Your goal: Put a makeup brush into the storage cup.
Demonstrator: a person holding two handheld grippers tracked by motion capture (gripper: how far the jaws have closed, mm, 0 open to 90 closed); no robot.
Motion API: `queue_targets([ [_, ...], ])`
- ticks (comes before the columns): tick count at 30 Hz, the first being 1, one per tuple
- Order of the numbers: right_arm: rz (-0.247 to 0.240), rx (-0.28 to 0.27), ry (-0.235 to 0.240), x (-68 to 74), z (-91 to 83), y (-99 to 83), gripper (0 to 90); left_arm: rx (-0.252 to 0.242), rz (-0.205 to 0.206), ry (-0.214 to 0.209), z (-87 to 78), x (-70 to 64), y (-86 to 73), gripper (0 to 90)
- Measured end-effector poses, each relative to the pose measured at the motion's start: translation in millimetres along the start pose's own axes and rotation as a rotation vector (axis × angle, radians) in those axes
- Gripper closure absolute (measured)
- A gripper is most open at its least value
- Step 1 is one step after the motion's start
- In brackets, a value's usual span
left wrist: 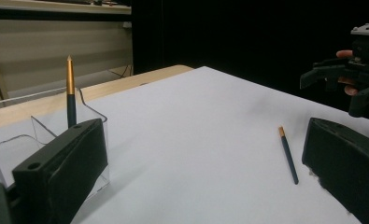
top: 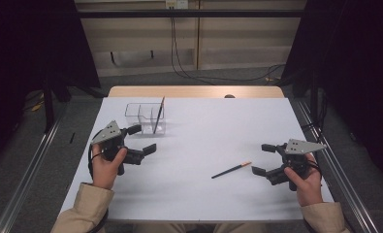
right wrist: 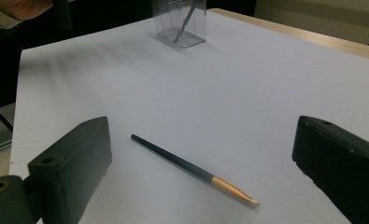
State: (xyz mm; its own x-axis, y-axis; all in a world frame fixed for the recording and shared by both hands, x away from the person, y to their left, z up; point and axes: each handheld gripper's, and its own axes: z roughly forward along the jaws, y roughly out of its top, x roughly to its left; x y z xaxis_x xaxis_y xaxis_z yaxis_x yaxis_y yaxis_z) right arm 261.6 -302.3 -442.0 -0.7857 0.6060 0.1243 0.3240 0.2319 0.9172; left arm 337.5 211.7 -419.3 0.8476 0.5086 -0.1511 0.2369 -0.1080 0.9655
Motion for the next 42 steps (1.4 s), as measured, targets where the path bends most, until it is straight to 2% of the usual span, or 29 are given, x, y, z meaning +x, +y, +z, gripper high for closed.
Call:
queue_targets([
  [1, 0.002, -0.001, 0.000, -0.1, 0.0, 0.0, 4.2, 0.000, 0.009, -0.002, -1.5, 0.4, 0.0, 0.0],
  [27, -0.008, 0.008, 0.027, -1.8, 11.1, 3.2, 4.2, -0.003, 0.001, 0.033, -31.1, 0.7, -10.5, 0.1],
  [42, 0.003, 0.004, 0.027, -5.3, 13.6, 4.8, 4.2, 0.017, 0.010, 0.030, -31.8, 2.2, -13.1, 0.0],
])
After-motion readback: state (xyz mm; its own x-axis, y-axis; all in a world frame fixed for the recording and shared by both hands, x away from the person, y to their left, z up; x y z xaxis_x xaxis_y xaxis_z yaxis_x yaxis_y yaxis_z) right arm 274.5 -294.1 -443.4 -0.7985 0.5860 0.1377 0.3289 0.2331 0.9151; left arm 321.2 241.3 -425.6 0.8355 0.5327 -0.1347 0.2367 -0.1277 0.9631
